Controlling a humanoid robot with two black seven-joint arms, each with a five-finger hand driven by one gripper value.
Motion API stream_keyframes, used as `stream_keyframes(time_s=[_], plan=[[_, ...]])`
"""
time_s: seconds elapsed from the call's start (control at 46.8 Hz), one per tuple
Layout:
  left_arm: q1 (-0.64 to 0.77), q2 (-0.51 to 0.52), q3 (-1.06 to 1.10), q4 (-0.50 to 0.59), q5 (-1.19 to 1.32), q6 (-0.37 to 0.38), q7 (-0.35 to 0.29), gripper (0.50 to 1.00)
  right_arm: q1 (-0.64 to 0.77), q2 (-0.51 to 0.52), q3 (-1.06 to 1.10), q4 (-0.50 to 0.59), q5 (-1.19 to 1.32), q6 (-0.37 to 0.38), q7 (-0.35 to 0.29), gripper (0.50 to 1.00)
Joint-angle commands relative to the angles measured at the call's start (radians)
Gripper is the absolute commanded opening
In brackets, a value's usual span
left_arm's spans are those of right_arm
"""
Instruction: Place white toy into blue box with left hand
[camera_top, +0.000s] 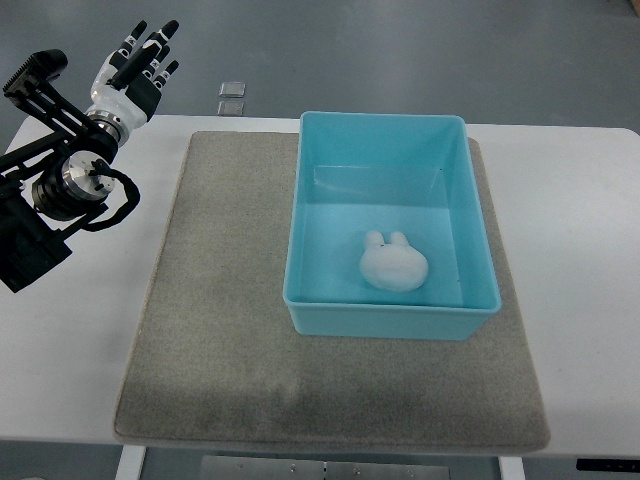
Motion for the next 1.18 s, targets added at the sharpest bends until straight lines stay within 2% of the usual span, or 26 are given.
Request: stream_keyframes(time_s=[0.0,0.192,0.577,1.154], plan=[[0.012,0.0,-0.02,0.0,0.004,-0.012,0.0,0.994,0.0,0.0,0.001,0.0,0.0,0.0,0.0,0.936],[0.052,0.0,-0.052,0.0,0.01,-0.046,-0.003,0.994,0.0,0.0,-0.001,0.0,0.0,0.0,0.0,0.936],[0.116,-0.014,-0.091,-0.02,0.01,-0.049,-0.043,0.994,0.0,0.0,-0.001,0.0,0.0,0.0,0.0,0.936],[0.136,-0.014,-0.184,-0.075,0.012,-0.046,-0.046,0.994,-0.002,0.0,-0.002,0.012,-0.008,0.012,-0.003,0.936]])
